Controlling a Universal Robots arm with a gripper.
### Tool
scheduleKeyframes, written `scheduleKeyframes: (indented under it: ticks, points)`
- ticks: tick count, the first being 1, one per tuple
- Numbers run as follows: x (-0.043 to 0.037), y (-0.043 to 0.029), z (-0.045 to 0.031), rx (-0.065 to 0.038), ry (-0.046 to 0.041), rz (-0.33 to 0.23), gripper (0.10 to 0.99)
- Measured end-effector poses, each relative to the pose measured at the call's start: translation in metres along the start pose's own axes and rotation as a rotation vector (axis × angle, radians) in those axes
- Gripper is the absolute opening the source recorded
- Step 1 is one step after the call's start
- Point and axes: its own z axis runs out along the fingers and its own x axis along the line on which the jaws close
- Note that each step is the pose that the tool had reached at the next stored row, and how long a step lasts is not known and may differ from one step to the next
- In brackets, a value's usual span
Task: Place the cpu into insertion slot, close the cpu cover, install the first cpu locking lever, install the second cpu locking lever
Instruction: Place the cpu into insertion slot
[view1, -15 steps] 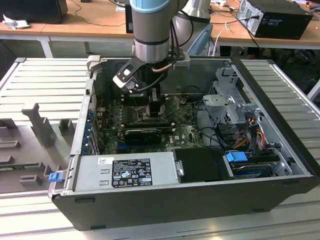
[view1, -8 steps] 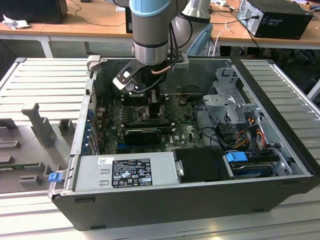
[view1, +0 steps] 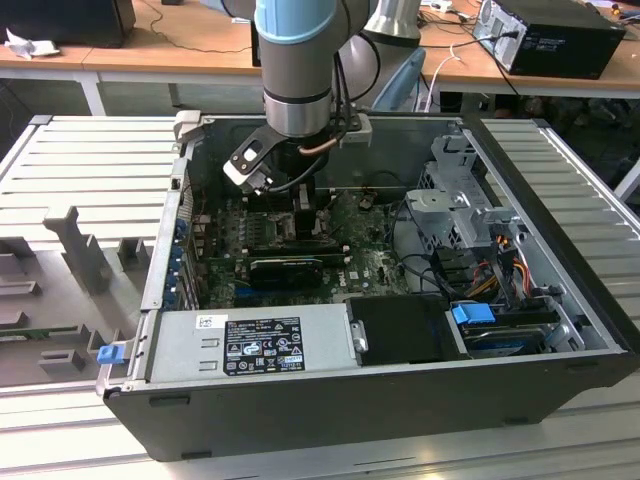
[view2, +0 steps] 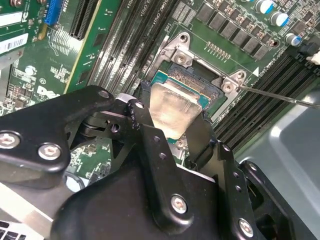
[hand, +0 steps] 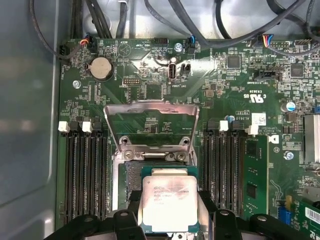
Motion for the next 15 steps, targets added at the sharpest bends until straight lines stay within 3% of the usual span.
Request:
scheduleKeyframes:
  ticks: [15]
  points:
    - [0.0036, -0.0031, 0.0052, 0.0, -0.0001, 0.003, 0.529]
